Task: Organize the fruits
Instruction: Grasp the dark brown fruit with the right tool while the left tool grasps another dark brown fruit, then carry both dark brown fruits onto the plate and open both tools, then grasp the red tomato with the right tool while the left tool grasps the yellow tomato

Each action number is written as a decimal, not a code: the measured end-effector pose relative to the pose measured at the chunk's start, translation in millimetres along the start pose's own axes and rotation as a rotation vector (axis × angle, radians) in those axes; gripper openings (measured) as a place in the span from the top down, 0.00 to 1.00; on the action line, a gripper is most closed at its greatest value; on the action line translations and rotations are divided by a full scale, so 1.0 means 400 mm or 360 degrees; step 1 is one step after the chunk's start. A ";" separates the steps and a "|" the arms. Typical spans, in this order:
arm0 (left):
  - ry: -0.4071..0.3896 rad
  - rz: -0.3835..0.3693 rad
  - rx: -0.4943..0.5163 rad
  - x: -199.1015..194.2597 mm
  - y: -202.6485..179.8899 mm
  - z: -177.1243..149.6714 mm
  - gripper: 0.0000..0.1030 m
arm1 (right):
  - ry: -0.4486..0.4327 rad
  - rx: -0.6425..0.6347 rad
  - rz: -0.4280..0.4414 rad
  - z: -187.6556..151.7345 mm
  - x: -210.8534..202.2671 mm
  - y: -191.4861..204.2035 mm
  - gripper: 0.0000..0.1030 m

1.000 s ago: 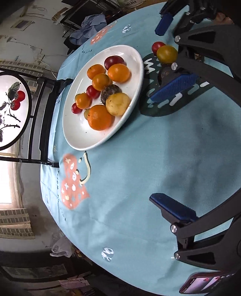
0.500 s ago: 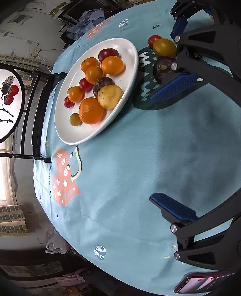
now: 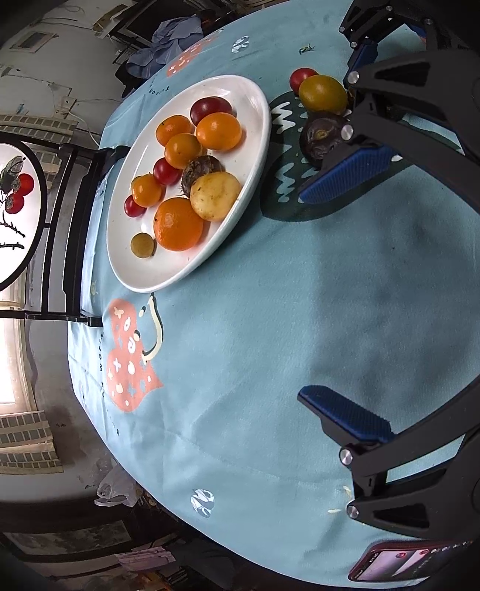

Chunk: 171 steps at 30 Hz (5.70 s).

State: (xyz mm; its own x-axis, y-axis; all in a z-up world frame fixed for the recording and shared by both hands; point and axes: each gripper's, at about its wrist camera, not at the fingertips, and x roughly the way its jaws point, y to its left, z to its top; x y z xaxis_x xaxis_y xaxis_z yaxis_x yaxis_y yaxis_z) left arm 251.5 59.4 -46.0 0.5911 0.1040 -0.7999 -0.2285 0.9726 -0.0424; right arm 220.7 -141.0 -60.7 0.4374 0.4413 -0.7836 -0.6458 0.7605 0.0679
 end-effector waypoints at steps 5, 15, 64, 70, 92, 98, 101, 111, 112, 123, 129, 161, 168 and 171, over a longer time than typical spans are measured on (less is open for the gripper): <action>0.0005 0.0012 0.0008 0.003 -0.003 -0.001 0.02 | -0.0007 -0.0003 0.0002 0.000 -0.004 0.001 0.59; 0.0011 -0.0011 0.0025 0.009 -0.011 -0.005 0.02 | -0.0284 0.0272 0.0302 0.012 -0.118 -0.077 0.59; 0.0018 -0.0512 0.0761 0.022 -0.214 -0.067 0.57 | -0.0294 0.0427 0.0176 -0.003 -0.135 -0.136 0.59; -0.0010 -0.0534 0.0681 -0.012 -0.194 -0.081 0.57 | -0.0281 0.0432 0.0145 -0.011 -0.127 -0.140 0.59; -0.0274 -0.0404 0.0217 -0.091 -0.126 0.085 0.57 | -0.0513 0.0416 0.0203 0.142 -0.143 -0.132 0.59; -0.0289 -0.0301 0.0202 -0.041 -0.139 0.173 0.57 | -0.0553 0.0474 0.0119 0.237 -0.095 -0.186 0.59; -0.0282 -0.0261 0.0215 -0.005 -0.153 0.212 0.57 | -0.0536 0.0490 0.0093 0.274 -0.058 -0.210 0.59; -0.0241 -0.0167 0.0188 0.073 -0.164 0.282 0.51 | -0.0476 0.0494 0.0030 0.315 0.026 -0.253 0.53; -0.0257 -0.0155 0.0180 0.066 -0.162 0.282 0.35 | -0.0471 0.0494 0.0025 0.314 0.022 -0.253 0.51; -0.0410 -0.0108 0.0179 -0.098 -0.114 0.156 0.02 | -0.0504 0.0471 0.0147 0.214 -0.094 -0.235 0.40; -0.0228 -0.0143 0.0087 -0.048 -0.065 0.025 0.02 | -0.0356 0.0496 0.0138 0.101 -0.076 -0.227 0.40; -0.0096 -0.0208 0.0079 -0.029 -0.075 -0.009 0.02 | -0.0087 0.0337 0.0109 0.063 0.002 -0.164 0.60; -0.0117 -0.0222 0.0106 -0.039 -0.086 -0.014 0.02 | -0.0067 0.0245 0.0109 0.069 0.026 -0.127 0.72; -0.0125 -0.0240 0.0127 -0.041 -0.092 -0.016 0.02 | -0.0149 0.0330 0.0110 0.072 -0.003 -0.156 0.72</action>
State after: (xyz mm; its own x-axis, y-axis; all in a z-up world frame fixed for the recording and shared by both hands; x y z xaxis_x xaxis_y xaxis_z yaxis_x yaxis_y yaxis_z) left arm 245.2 20.4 -35.1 0.6732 -0.0316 -0.7388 -0.0726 0.9914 -0.1085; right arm 278.2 -175.3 -46.1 0.4587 0.5308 -0.7127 -0.5382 0.8041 0.2525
